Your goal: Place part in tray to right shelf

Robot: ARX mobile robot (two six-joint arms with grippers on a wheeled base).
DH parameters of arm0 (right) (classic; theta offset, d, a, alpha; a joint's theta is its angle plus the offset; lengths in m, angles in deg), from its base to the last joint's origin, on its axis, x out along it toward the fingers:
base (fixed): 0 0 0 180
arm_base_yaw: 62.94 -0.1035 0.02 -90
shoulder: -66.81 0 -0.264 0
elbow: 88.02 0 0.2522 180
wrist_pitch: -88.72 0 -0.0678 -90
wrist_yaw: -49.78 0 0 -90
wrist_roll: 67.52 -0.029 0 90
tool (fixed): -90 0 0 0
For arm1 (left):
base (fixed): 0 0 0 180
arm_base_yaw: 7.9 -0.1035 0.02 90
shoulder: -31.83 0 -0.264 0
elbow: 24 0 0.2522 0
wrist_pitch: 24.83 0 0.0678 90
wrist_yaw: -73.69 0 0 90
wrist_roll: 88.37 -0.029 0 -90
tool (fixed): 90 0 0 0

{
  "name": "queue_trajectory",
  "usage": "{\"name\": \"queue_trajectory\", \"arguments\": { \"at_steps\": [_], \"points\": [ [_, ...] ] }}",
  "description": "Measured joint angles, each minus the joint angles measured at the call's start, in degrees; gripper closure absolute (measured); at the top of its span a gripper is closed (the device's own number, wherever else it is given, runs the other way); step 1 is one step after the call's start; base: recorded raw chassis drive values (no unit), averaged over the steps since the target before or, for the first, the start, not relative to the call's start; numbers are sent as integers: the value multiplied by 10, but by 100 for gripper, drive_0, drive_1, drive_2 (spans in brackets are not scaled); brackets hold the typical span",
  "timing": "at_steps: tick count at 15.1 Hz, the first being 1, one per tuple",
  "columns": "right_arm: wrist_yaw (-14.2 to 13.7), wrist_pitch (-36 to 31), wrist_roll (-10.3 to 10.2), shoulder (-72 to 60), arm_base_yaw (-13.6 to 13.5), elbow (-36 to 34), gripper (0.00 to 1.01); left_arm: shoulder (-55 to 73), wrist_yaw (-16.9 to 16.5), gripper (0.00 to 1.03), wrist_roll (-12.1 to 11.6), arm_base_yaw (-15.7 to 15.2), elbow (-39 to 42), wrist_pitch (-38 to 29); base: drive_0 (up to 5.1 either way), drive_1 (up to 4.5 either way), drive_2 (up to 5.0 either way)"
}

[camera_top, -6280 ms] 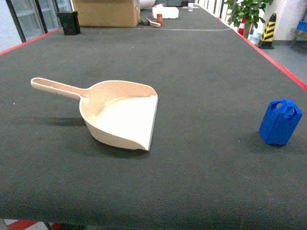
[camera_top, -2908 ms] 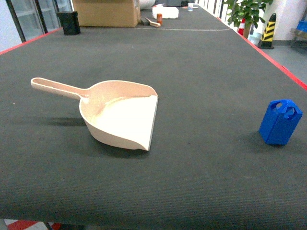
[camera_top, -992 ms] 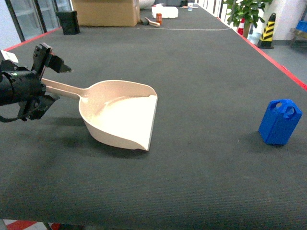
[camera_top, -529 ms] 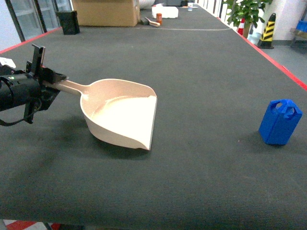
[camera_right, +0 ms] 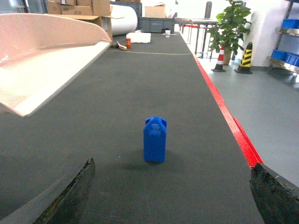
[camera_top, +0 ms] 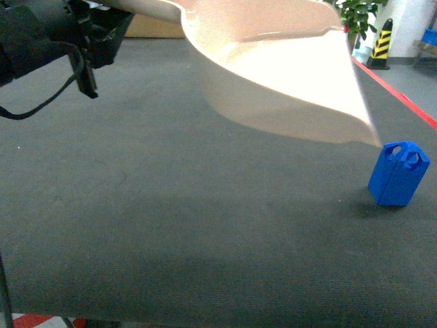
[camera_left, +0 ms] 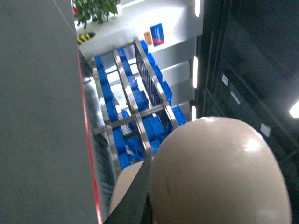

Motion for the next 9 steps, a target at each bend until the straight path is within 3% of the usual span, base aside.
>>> {"name": "queue_trajectory", "arguments": {
  "at_steps": [3, 5, 6, 9],
  "points": [
    [0, 0, 0, 0, 0, 0, 3, 24, 24, 86, 67, 66, 14, 0, 0, 0, 0],
    [0, 0, 0, 0, 0, 0, 3, 60, 45, 86, 104, 87, 14, 4, 0, 0, 0],
    [0, 0, 0, 0, 0, 0, 3, 68, 52, 86, 116, 88, 13, 4, 0, 0, 0],
    [0, 0, 0, 0, 0, 0, 3, 68, 60, 86, 120, 84, 11, 1, 0, 0, 0]
  ]
}}
